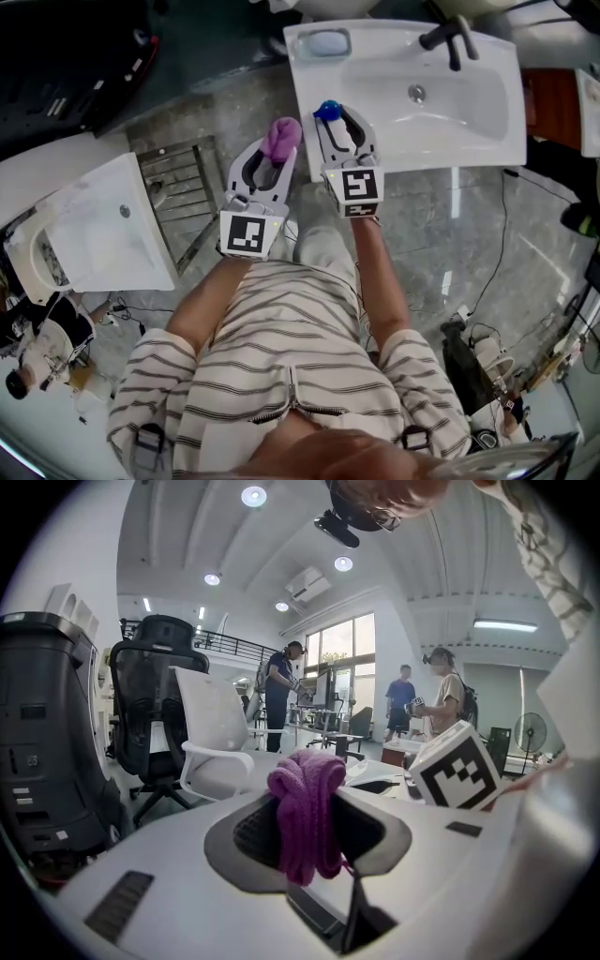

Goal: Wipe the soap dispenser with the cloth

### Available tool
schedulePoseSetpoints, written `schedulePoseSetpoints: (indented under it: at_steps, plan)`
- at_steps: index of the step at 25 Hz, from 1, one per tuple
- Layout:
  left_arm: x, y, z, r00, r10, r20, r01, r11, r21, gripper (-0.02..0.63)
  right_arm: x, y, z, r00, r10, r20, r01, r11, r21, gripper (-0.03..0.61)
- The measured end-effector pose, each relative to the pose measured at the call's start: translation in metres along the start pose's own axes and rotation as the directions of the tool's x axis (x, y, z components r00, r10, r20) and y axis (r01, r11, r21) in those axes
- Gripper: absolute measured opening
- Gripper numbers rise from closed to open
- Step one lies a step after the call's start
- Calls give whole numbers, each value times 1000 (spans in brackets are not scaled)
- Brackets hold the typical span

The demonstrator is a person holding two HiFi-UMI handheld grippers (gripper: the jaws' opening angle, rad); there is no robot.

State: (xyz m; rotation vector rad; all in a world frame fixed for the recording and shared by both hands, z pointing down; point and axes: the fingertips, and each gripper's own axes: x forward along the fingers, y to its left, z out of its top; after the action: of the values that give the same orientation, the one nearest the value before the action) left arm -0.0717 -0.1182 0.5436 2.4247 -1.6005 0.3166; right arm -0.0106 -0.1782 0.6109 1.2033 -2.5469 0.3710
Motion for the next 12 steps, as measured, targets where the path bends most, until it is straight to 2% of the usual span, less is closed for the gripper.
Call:
schedulePoseSetpoints:
  at_steps: [5, 12]
  plan:
    - [1, 2, -4, 1000, 3, -10, -3, 1000, 1, 130, 4, -1, -4, 1000, -7, -15, 7, 999, -32, 120]
    - [0, 1, -6, 1000, -1, -9, 1, 1000, 7, 130, 2, -2, -5, 1000, -21, -20, 20, 999, -38, 130]
